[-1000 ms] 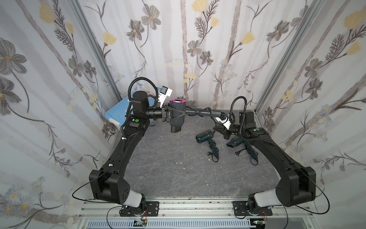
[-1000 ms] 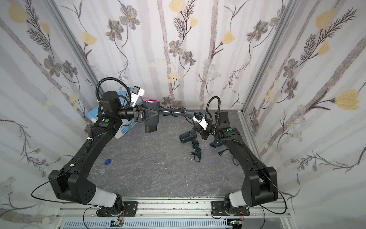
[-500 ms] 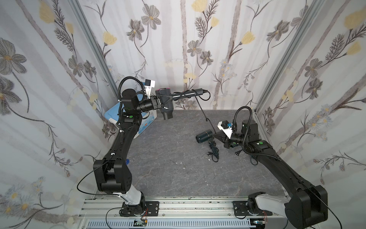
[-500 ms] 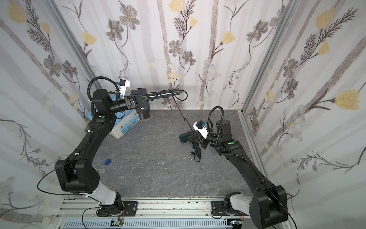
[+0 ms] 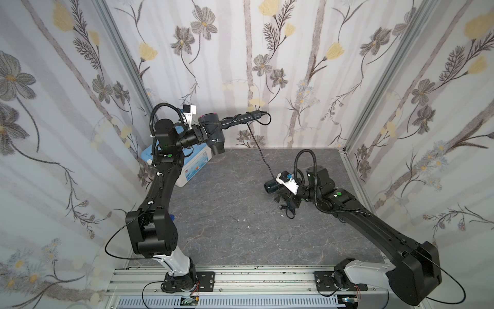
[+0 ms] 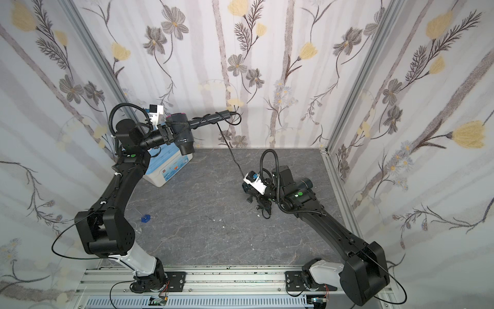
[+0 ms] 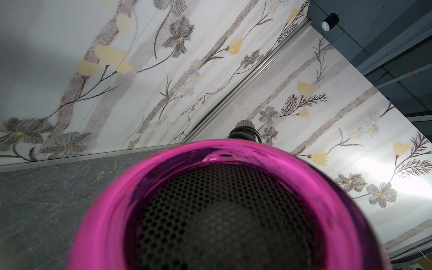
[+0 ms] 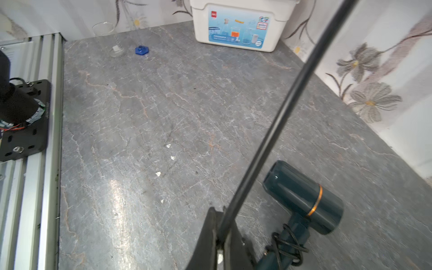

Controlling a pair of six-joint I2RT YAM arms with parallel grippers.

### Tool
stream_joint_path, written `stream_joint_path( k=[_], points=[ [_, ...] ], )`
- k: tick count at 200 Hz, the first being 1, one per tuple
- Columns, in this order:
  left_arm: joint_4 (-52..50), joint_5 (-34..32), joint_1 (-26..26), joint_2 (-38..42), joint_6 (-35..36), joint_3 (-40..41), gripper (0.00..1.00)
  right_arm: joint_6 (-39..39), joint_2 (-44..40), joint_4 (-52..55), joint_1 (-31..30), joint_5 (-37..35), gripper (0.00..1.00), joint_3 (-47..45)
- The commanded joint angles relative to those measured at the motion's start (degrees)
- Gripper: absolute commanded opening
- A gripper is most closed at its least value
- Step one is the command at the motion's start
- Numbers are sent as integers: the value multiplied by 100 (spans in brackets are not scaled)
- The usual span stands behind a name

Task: Wrap the cord around the hair dryer
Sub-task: Wrap the power cord around the hair dryer.

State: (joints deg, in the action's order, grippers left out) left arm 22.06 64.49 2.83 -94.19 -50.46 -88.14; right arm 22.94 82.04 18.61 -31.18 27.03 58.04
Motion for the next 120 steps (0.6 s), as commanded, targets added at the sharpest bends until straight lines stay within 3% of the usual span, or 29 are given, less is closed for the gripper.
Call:
stream_joint_path(
  k=[1, 19, 35, 77, 120],
  points=[
    [-673, -1136, -183, 15, 1059, -401, 0, 114, 273, 1387, -583, -522, 0, 333],
    [-2365, -1537, -489, -35, 2510, -891, 0, 51, 310, 1835, -1142, -991, 0, 783],
    [-3427, -1852, -679, -188, 3317, -1175, 0, -15, 150, 2246, -1581, -1321, 0, 1290],
    [-4712, -2518, -1183, -605, 4454, -1140, 0, 158, -270, 3178, -2277, -2499, 0, 2875],
    [-5878, -2556, -2304, -740, 5539, -1152, 0, 874, -153, 3318, -2168, -3841, 0, 4246]
  ],
)
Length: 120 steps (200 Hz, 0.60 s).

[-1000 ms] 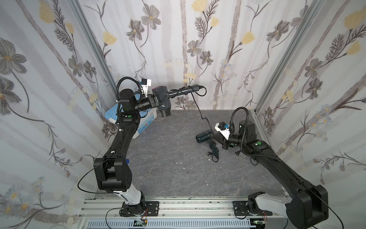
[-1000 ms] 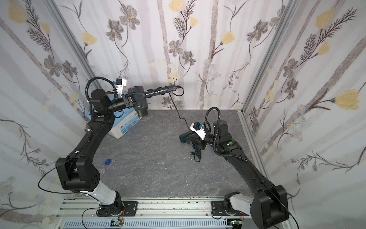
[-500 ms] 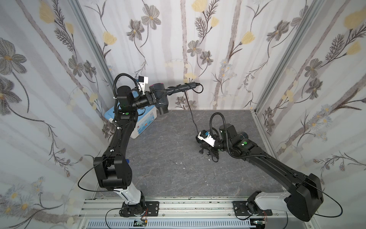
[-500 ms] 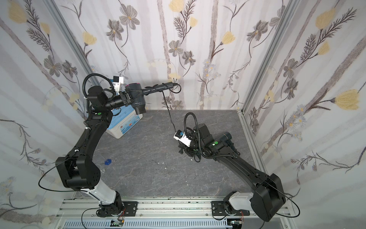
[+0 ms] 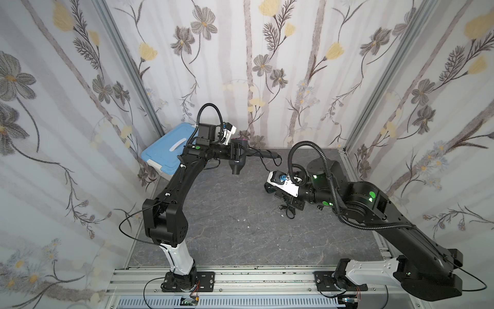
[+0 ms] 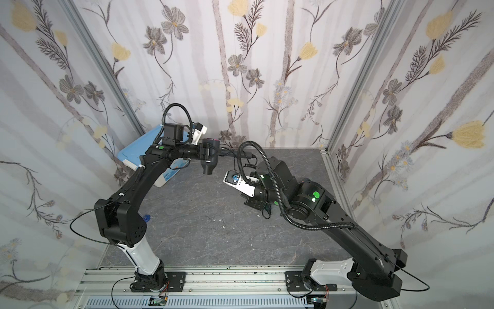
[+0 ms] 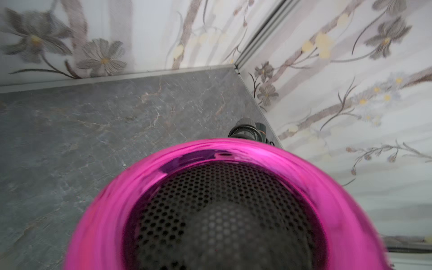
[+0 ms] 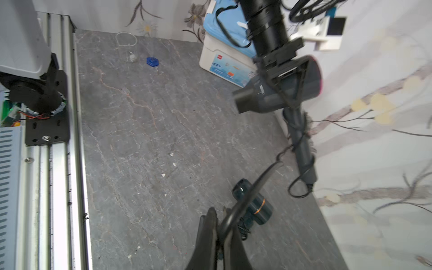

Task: Wrap the cord around the hair dryer
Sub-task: Wrap the power cord around the hair dryer.

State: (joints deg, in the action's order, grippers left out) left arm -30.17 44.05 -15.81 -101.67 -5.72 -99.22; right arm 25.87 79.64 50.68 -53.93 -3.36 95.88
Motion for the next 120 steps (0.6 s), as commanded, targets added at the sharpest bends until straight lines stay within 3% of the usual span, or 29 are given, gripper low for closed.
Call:
stream_joint_path(
  k=[1, 38, 70, 93, 120],
  points=[
    [-682, -512, -466, 7, 1099, -44, 0, 601, 96, 110, 127, -827, 0, 478],
    [-1105, 17, -1101, 410, 1634, 442, 0, 1080, 466, -337, 1383, -571, 0, 1060],
    [-563, 1464, -1397, 1117, 1696, 1351, 0, 1258, 901, -651, 2266, 365, 0, 1260],
    [93, 2260, -1485, 1564, 1310, 1799, 0, 1285, 1322, -816, 2759, 1049, 0, 1289],
    [480, 2710, -1424, 1931, 958, 1651, 0, 1157, 1803, -903, 3318, 1887, 0, 1191]
  ],
)
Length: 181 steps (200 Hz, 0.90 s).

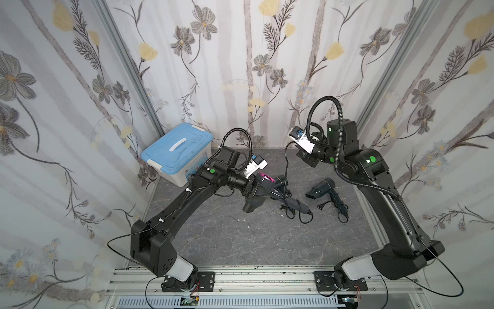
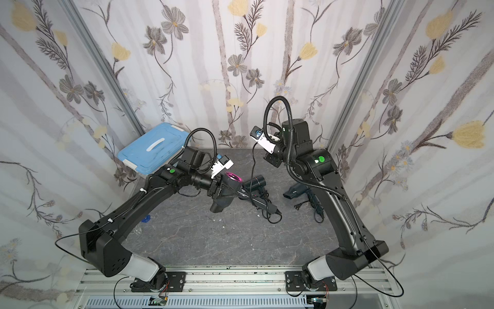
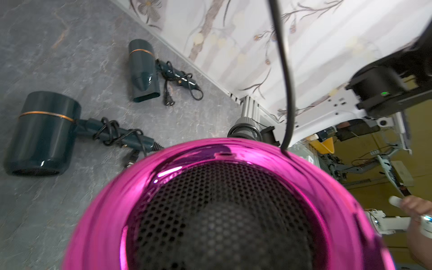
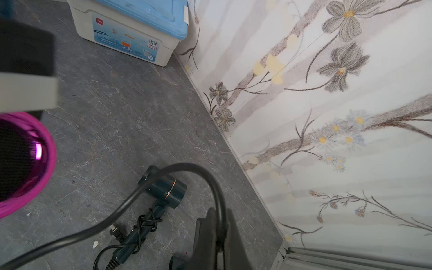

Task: Wrap the cord around the hair dryer
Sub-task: Wrap the power cord around the hair dryer.

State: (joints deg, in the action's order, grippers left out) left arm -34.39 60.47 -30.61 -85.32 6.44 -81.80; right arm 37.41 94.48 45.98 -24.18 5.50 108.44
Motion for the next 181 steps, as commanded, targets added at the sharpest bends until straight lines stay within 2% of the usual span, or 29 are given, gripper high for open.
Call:
stream_joint_path(
  k=[1, 27, 59, 103, 156, 181],
  points=[
    [922, 1092, 60, 309, -283, -95, 0, -1, 331, -445, 361, 1030, 0, -72],
    [1853, 1484, 354, 598, -1065, -104, 0, -246, 595, -742, 794, 1798, 0, -489],
    [3389, 1587, 743, 781, -2246, -108, 0, -602, 668, -1140, 1053, 2703, 0, -1126],
    [4235, 1380, 1058, 695, -2827, -424, 0, -1186, 263, -2046, 1234, 3860, 0, -2172],
    [5824, 742, 1430, 317, -4039, -427, 0, -2181, -508, -3397, 1224, 4504, 0, -3558],
    [6593, 384, 1580, 123, -4679, -350, 0, -2663, -884, -4054, 1146, 4455, 0, -4284]
  ],
)
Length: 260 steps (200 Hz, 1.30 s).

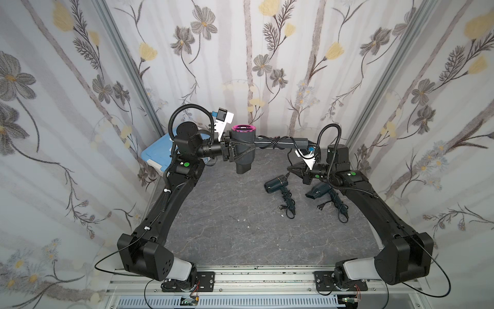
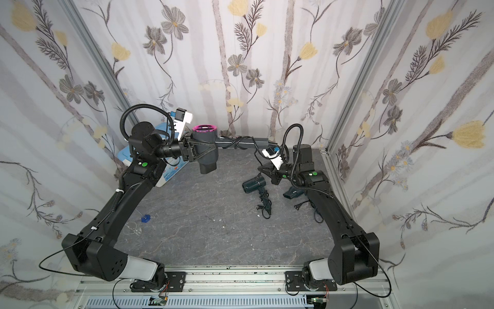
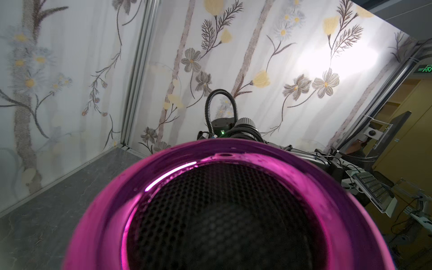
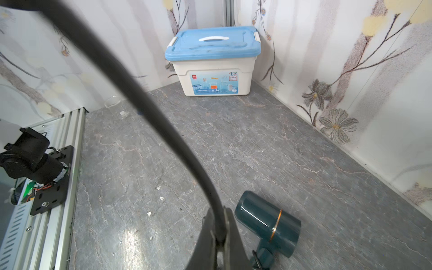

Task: Wrap the cord around the hair dryer
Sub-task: Wrap the power cord around the hair dryer.

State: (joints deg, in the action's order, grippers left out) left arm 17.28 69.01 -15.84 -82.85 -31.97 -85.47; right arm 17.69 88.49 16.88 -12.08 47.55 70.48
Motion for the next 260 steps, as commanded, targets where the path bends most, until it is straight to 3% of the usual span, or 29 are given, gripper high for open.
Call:
stream_joint_path(
  k=[1, 26, 64, 108, 161, 215, 260],
  points=[
    [1440, -487, 109, -125, -851, 20, 0, -708, -300, -1171, -66, 243, 0, -529],
    [1800, -815, 158, -250, -1149, 66, 0, -1154, -635, -1731, -282, 68, 0, -1118],
    [1609, -1493, 173, -360, -1081, 91, 0, -1636, -965, -2262, -968, -772, 0, -1676],
    [-437, -2326, 180, -470, 378, -230, 0, -1602, -1392, -1639, -1822, -1857, 0, -1757],
    [-2304, -2990, 10, -810, 1852, -448, 0, -928, -1313, 440, -2816, -2719, 0, -463],
    [-3488, -3160, -624, -990, 2907, -445, 0, -622, -1316, 719, -2834, -2855, 0, 744],
    [-4106, -3345, -1139, -788, 3491, -335, 0, -878, -950, 487, -2353, -2826, 0, 1278]
  ],
)
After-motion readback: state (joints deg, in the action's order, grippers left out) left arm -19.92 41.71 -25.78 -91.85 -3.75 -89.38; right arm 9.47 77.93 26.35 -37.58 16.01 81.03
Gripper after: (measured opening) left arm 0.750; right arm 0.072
